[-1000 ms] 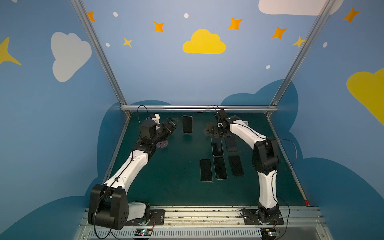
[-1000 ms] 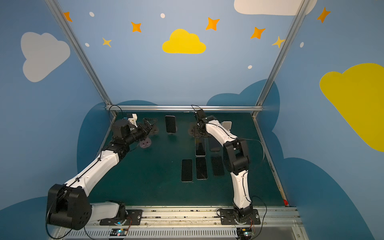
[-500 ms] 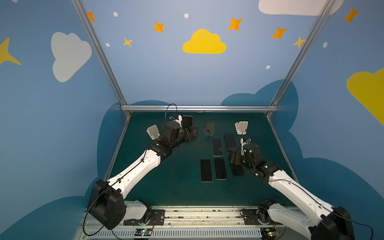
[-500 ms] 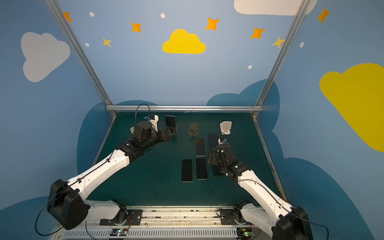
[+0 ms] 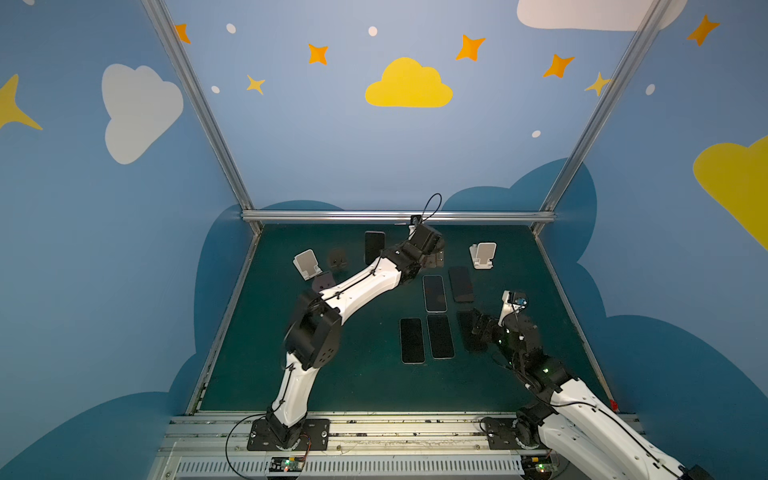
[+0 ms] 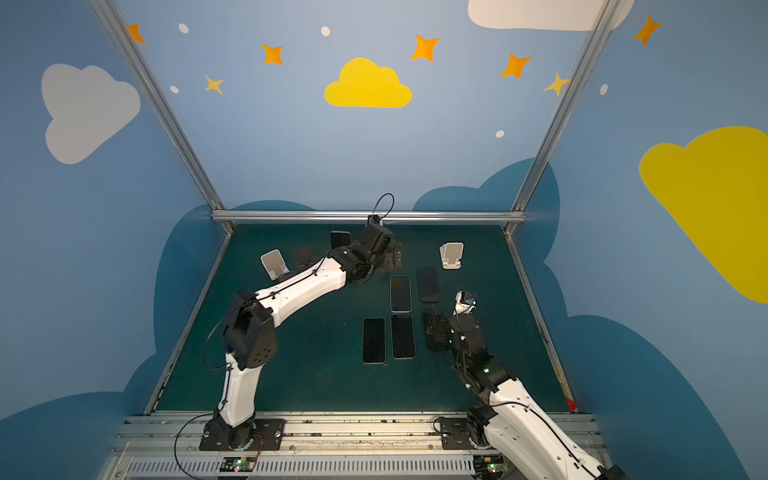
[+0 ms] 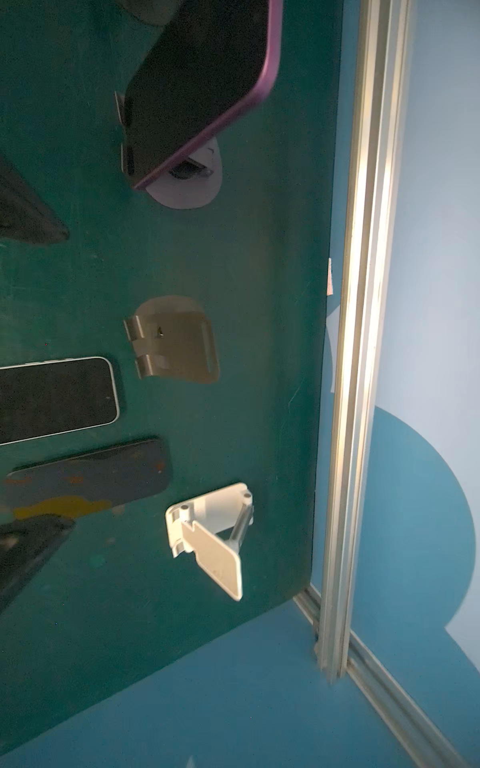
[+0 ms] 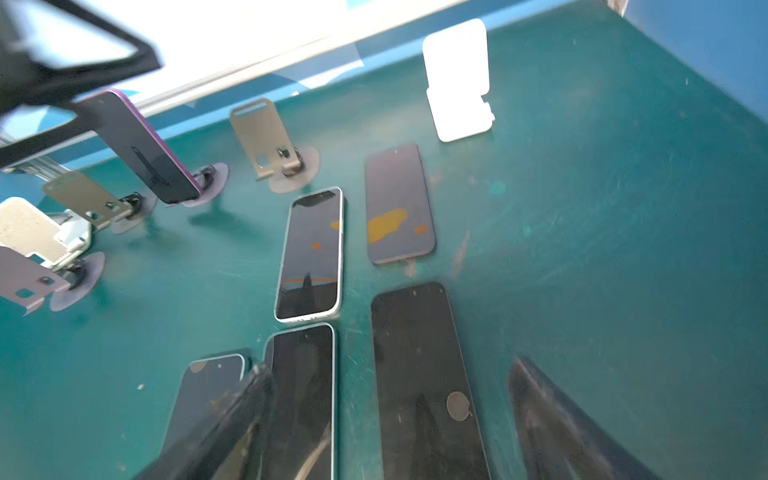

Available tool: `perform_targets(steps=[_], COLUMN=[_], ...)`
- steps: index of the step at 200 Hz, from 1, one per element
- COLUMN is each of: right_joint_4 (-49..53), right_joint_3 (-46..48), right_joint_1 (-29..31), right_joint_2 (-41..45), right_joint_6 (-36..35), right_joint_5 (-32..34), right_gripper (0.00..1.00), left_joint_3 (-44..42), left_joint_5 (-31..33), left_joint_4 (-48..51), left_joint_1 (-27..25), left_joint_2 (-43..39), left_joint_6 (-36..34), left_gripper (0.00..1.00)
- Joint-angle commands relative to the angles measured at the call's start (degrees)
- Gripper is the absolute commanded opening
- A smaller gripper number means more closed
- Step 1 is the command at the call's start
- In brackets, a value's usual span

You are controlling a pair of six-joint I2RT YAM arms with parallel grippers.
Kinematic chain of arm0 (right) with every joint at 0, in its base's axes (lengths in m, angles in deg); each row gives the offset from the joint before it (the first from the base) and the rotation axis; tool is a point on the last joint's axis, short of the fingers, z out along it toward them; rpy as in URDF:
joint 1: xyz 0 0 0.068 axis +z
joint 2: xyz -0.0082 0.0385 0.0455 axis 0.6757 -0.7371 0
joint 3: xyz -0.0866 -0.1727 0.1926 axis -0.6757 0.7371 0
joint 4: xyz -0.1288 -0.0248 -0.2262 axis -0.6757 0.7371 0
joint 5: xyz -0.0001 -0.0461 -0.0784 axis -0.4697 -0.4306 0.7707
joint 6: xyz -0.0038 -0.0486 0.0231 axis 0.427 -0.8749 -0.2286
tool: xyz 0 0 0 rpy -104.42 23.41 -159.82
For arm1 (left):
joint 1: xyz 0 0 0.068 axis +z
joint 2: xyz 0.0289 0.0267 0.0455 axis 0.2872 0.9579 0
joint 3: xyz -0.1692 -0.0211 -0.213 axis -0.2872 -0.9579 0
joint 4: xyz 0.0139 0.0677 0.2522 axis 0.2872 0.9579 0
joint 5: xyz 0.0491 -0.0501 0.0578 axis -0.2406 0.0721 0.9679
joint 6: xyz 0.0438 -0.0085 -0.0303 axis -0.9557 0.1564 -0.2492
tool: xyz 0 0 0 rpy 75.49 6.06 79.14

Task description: Remove the phone from the phone stand

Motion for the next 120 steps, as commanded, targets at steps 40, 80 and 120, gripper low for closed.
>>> perform_targets(steps=[40, 80, 120], right_joint_4=[-3.97, -5.26, -4.73], right_joint_3=[3.79, 3.30, 2.98], right_joint_1=[-0.18, -0.18, -0.18], right_joint_2=[1.98, -1.42, -1.72], right_joint_6=[4.23, 5.04, 6.23], right_joint_5=[2.35, 1.46, 0.41], right_gripper=[0.88, 0.88, 0.88], left_joint_3=[35.37, 34.36, 34.28], left_joint_5=[12.26, 13.06, 9.55], left_joint_4=[23.09, 17.99, 14.01], left_joint_1=[0.36, 0.35, 0.88], left_joint_2=[23.63, 25.72, 28.71], left_joint_6=[2.27, 2.38, 1.01], left_gripper=[1.00, 1.00, 0.98])
